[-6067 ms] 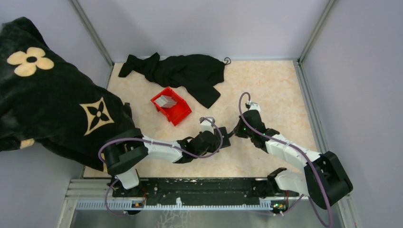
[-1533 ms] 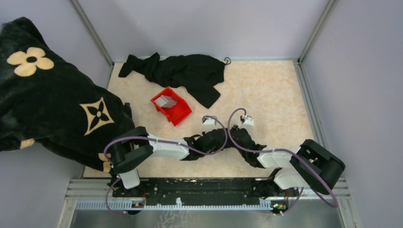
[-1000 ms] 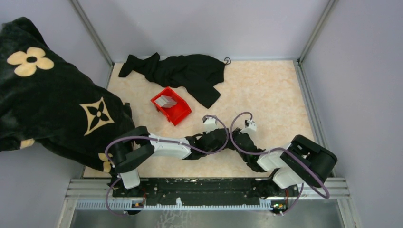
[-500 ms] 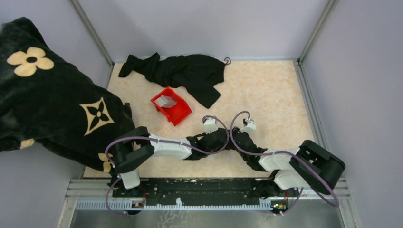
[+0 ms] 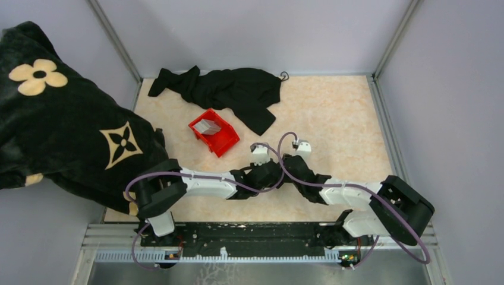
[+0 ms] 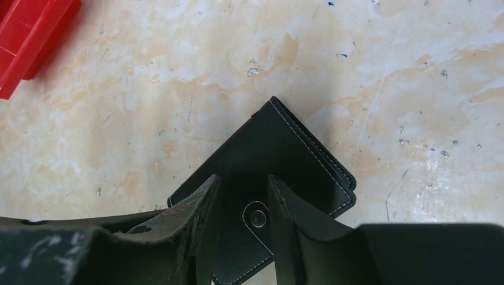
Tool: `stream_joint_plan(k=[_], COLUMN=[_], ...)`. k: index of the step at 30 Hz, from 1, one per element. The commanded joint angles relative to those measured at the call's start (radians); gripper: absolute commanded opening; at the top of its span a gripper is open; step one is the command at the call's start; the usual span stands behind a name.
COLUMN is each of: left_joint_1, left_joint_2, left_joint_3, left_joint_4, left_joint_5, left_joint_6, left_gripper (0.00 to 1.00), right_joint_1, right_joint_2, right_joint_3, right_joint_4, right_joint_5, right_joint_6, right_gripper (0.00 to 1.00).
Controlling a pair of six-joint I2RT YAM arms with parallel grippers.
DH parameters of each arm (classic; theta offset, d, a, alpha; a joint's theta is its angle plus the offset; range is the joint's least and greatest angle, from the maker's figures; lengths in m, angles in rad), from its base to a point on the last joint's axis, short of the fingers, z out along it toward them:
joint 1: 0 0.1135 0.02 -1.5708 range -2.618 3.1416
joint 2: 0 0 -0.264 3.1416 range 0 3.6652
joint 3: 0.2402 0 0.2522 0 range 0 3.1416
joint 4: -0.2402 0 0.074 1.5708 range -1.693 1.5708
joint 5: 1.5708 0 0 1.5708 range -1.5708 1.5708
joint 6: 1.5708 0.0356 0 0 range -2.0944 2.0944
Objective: Put the credit cards into the card holder
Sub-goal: Close the card holder at the center of the board.
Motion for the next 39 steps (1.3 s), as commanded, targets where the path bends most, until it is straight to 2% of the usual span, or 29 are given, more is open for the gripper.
stream_joint_plan(k=[1,4,8,12,16,27,31,39], left_joint_1=[-0.001,-0.002,-0.001,0.007,0.028,0.113,0.122,0.122], left_joint_2=[-0.079,-0.124,-0.175,-0.192,-0.196,-0.147,-0.120,-0.074], left_joint_3=[-0.025,-0.055,-0.097,-0.131,-0.211,-0.319,-0.313,-0.302], left_joint_4=[0.048,0.114,0.190,0.227,0.314,0.487,0.505,0.491], left_joint_5=[-0.055,-0.083,-0.137,-0.153,-0.094,0.078,0.111,0.146], left_joint_6=[0.057,0.090,0.139,0.184,0.198,0.211,0.218,0.209], left_gripper=[0.33,0.40,0.44,0.46,0.45,0.43,0.40,0.35], right_joint_1=[-0.002,-0.013,-0.017,-0.016,-0.016,-0.016,-0.017,-0.017], right_joint_2=[-0.003,-0.019,-0.044,-0.081,-0.131,-0.267,-0.245,-0.154], right_joint_3=[0.073,0.112,0.156,0.187,0.202,0.064,0.020,-0.003], right_joint_4=[-0.079,-0.112,-0.160,-0.230,-0.340,-0.488,-0.482,-0.403], right_joint_5=[0.001,0.013,0.030,0.056,0.089,0.080,0.042,0.002], right_joint_6=[-0.067,-0.091,-0.117,-0.124,-0.106,0.026,0.065,0.077], right_gripper=[0.36,0.36,0.36,0.36,0.35,0.14,0.07,0.01])
